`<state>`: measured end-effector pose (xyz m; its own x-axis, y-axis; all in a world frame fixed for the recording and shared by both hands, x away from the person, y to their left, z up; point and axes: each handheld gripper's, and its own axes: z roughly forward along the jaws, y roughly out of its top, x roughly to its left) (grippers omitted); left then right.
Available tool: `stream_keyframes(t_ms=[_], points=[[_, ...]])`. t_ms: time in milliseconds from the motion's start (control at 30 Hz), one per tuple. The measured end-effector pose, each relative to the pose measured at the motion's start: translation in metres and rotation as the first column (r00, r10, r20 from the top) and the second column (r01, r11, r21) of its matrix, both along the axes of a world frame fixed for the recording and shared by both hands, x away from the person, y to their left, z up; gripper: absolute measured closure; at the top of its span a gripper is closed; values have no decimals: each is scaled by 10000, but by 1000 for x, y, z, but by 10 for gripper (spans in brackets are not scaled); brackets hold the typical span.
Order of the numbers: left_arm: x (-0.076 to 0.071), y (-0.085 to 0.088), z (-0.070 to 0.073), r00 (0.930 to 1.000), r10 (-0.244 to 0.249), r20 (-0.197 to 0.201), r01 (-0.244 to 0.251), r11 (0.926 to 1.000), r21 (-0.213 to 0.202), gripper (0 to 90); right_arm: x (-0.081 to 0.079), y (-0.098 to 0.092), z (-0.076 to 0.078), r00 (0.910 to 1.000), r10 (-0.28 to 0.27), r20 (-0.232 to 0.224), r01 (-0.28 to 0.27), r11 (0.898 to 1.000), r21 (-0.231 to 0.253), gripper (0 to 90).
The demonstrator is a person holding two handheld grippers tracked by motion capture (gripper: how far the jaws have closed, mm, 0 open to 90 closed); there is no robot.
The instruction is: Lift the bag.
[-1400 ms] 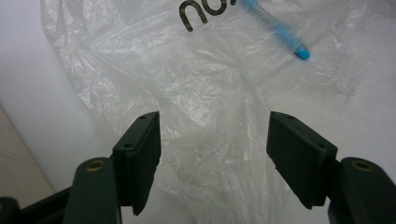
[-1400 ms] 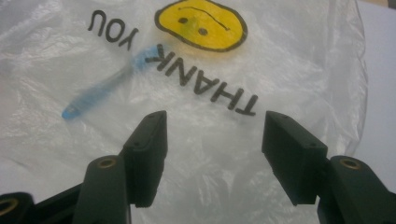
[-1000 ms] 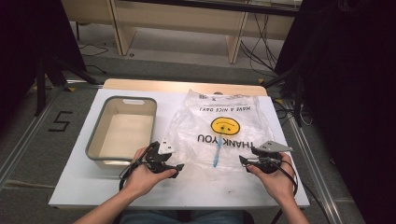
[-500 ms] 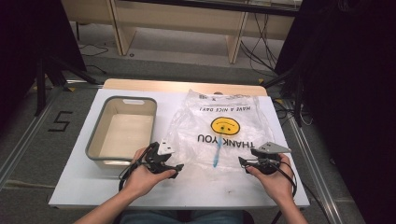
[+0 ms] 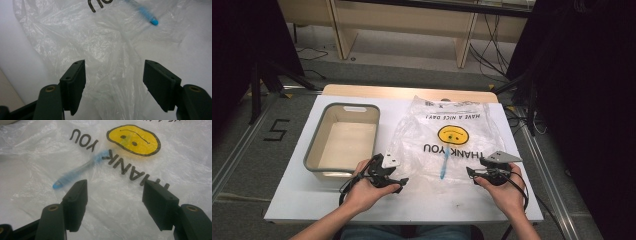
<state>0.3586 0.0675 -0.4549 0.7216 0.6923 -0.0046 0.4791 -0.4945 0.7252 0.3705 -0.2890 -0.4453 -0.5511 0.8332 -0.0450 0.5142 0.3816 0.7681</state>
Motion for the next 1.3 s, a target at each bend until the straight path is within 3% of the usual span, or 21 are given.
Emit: stream_keyframes(t_ms=[167,433,633,967,1133,1300], points=[[-7,0,0,10000,26,-28,-25,9998,203,342,-4,-8,2,9998,-170,66,169,9998,96,376],[-26,3,-2,9996,293,-36,-287,9938,1076,319,-7,-23,1,9991,-413,88,411,9988,260,374],[-27,2,-14,9975,496,-499,-427,9905,1310,322,-8,-23,3,9991,-398,130,394,9989,252,371],[-17,1,-29,9892,845,-1199,-729,9925,983,362,-11,-25,3,9989,-461,113,457,9985,307,363],[-16,3,-29,9876,971,-1231,-863,9922,902,419,-15,-31,7,9983,-568,108,565,9981,253,344],[-16,3,-28,9870,1053,-1214,-946,9914,908,507,-26,-43,9,9950,-937,-332,940,9955,85,315]])
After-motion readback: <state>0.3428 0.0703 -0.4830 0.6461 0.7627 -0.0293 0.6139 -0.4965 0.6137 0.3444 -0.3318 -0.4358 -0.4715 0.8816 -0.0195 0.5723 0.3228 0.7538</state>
